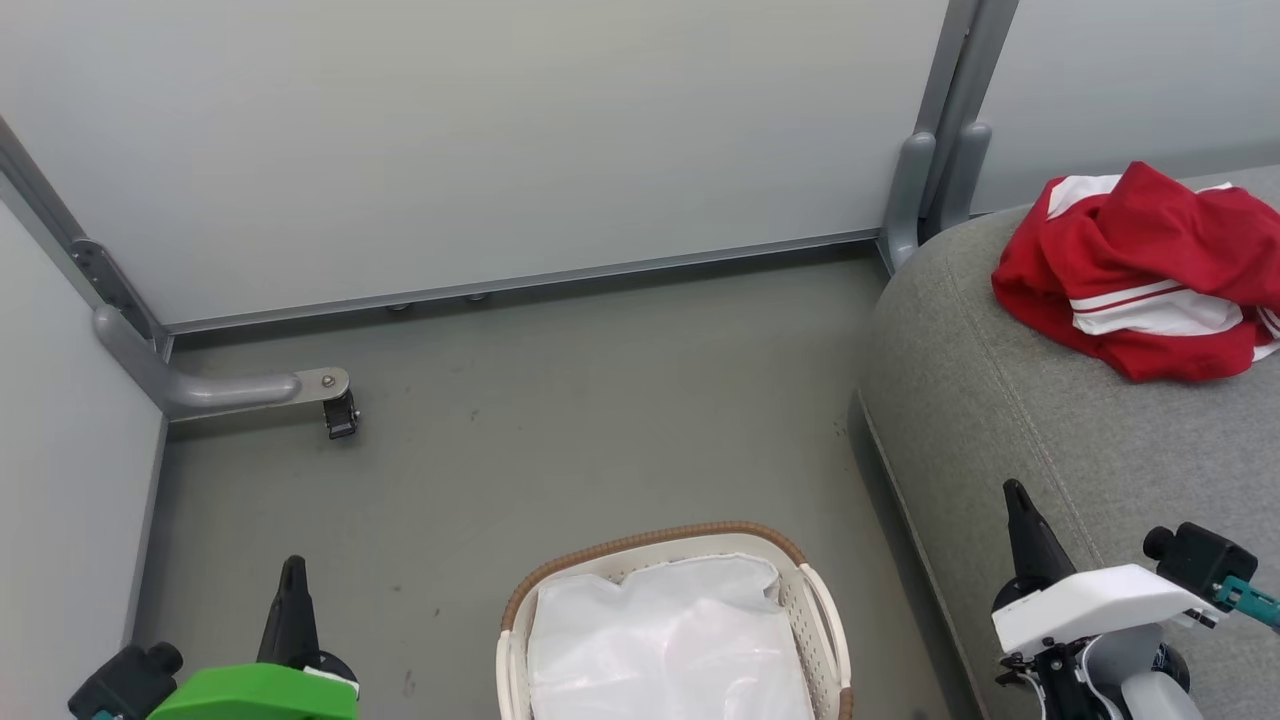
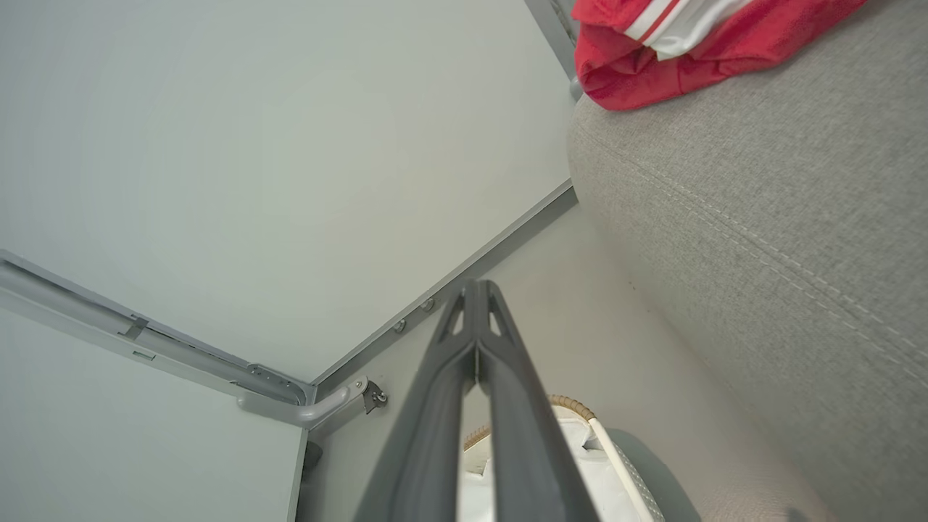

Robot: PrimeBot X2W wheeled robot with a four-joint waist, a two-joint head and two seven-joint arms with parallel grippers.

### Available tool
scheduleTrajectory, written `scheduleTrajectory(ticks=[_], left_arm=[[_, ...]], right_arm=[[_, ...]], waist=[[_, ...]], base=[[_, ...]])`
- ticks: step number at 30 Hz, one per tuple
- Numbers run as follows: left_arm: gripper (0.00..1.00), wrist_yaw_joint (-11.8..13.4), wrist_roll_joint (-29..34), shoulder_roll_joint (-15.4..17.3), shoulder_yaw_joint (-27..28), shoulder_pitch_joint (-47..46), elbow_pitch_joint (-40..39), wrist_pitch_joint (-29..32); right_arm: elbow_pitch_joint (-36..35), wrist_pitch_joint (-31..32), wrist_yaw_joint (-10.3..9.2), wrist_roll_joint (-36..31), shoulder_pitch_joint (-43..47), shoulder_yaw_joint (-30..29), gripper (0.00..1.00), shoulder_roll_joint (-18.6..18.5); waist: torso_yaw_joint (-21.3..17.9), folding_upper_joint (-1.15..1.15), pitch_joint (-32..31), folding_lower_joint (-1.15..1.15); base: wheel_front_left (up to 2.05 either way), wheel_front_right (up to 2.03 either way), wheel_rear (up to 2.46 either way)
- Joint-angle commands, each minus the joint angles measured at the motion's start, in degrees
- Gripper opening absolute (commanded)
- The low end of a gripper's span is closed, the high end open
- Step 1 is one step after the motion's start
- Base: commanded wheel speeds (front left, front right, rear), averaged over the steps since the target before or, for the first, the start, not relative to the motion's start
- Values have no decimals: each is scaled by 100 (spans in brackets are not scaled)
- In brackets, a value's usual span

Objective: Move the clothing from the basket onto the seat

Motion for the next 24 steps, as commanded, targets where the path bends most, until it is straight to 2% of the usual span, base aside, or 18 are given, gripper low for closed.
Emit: scheduleTrajectory(ticks=[1,24], left_arm=[[0,-51,-182,17,34,-200,-78,37],[0,-88,-1635,23,214,-423,-117,481]], right_arm=[[-102,38,-2,200,-100,-43,0,-31],[-180,480,-3,1891,-121,-266,0,-43]], waist=[[1,18,0,0],[10,29,-9,0]], base=[[0,0,0],[0,0,0]])
